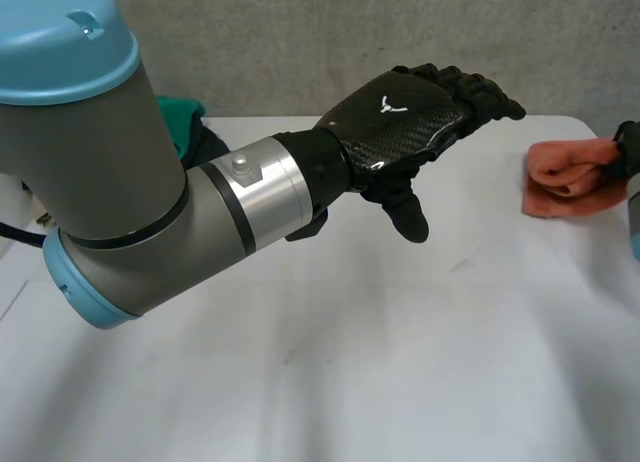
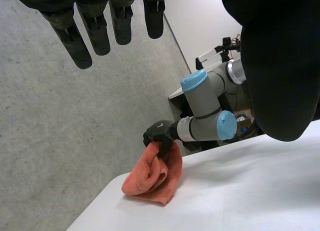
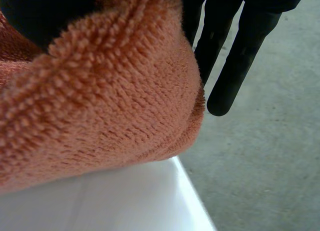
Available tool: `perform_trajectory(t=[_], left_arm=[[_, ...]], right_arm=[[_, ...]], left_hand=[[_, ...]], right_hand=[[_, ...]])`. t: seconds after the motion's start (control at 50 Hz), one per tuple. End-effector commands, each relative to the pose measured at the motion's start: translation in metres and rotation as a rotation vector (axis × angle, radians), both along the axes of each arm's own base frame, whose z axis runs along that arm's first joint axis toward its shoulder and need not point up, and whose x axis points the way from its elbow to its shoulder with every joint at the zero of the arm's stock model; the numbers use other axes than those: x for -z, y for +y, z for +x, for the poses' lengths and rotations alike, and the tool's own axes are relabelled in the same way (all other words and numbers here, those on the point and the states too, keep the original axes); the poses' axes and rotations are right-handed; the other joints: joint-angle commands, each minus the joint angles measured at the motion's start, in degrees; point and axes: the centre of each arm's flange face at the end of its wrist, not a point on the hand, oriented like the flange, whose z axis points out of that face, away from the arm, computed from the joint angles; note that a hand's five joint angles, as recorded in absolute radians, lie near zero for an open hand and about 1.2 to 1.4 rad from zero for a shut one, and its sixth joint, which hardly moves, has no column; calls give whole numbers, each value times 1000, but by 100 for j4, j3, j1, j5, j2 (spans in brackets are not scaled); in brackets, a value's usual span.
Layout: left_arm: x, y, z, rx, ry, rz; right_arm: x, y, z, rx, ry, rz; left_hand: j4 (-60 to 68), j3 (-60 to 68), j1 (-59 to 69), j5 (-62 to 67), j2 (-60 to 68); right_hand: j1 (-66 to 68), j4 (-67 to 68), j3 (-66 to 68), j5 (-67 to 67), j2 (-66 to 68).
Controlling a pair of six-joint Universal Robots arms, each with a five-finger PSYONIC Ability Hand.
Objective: Fold the laundry.
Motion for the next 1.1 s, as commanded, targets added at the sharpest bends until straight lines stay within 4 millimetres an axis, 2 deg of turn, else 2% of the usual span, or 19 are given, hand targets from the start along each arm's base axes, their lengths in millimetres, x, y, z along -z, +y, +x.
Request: perform_trajectory(t=[0.02, 0.08, 0.1, 0.12, 0.18, 0.24, 0.28, 0.32, 0.4, 0.48, 0.56, 0.58, 0.66, 0.68, 0.78, 0.9, 0.98, 1.04, 1.1], left_arm=[[3, 0, -2, 3, -4, 0], [3, 0, -2, 3, -4, 3], [3, 0, -2, 3, -5, 1], [3, 0, -2, 3, -4, 3], [4, 0, -2, 2, -5, 4], [3, 0, -1, 2, -3, 2], [2, 1, -1, 2, -2, 1], [0, 1, -1, 2, 1, -3], [-3, -1, 0, -13, 8, -11], [-10, -9, 2, -81, 25, -24], [-19, -23, 6, -182, 60, -52], [-22, -28, 8, -215, 70, -59], [-41, -71, 33, -451, 127, -115], [-49, -96, 52, -570, 146, -140], [-54, -162, 105, -863, 78, -284], [-8, -239, 149, -1039, -216, -473], [45, -296, 183, -1113, -314, -507], [71, -325, 201, -1125, -301, -537], [87, -338, 210, -1089, -300, -551]], right_arm=[[-8, -8, -28, 43, 41, -26], [-10, -9, -32, 48, 47, -35], [-10, -9, -31, 47, 56, -31], [-9, -9, -32, 53, 87, -25], [-2, -8, -34, 73, 176, 1], [6, -5, -49, 175, 312, 50], [5, -4, -62, 237, 374, 72], [1, -3, -60, 231, 402, 75], [-39, 8, -53, 198, 413, 24], [-84, 33, -36, 104, 437, -114], [-102, 64, -15, -4, 460, -188], [-104, 81, 1, -72, 463, -189], [-92, 123, 37, -239, 450, -135], [-89, 131, 43, -268, 448, -120], [-88, 183, 65, -375, 433, -28], [-72, 231, 81, -459, 390, 133], [-60, 245, 88, -497, 379, 189], [-54, 250, 88, -504, 373, 212], [-51, 253, 88, -507, 370, 225]], left_hand=[[-90, -116, -13, -200, -126], [-90, -116, -13, -200, -126], [-90, -116, -13, -200, -126], [-90, -116, -13, -200, -126], [-90, -116, -13, -200, -126], [-90, -116, -13, -200, -126], [-90, -116, -13, -200, -126], [-90, -116, -13, -200, -126], [-90, -116, -13, -200, -126], [-90, -116, -13, -200, -126], [-90, -116, -13, -200, -126], [-90, -116, -13, -200, -126], [-40, -66, 37, -150, -76], [11, -16, 87, -100, -26], [262, 236, 339, 152, 226], [482, 455, 559, 372, 446], [449, 422, 525, 338, 412], [515, 488, 592, 405, 479], [617, 590, 693, 506, 580]], right_hand=[[2622, 1145, 1601, 1737, 1826], [2162, 685, 1140, 1277, 1366], [-490, -1968, -1512, -1376, -1287], [-4378, -5855, -5399, -5263, -5174], [-4378, -5855, -5399, -5263, -5174], [-4378, -5855, -5399, -5263, -5174], [-4378, -5855, -5399, -5263, -5174], [-4378, -5855, -5399, -5263, -5174], [-4378, -5855, -5399, -5263, -5174], [-4378, -5855, -5399, -5263, -5174], [-4378, -5855, -5399, -5263, -5174], [-4378, -5855, -5399, -5263, -5174], [-4378, -5855, -5399, -5263, -5174], [-4378, -5855, -5399, -5263, -5174], [-4378, -5855, -5399, -5263, -5174], [-4378, -5855, -5399, -5263, -5174], [-4378, -5855, -5399, -5263, -5174], [-4378, -5855, -5399, -5263, -5174], [-4378, -5855, -5399, -5263, -5174]])
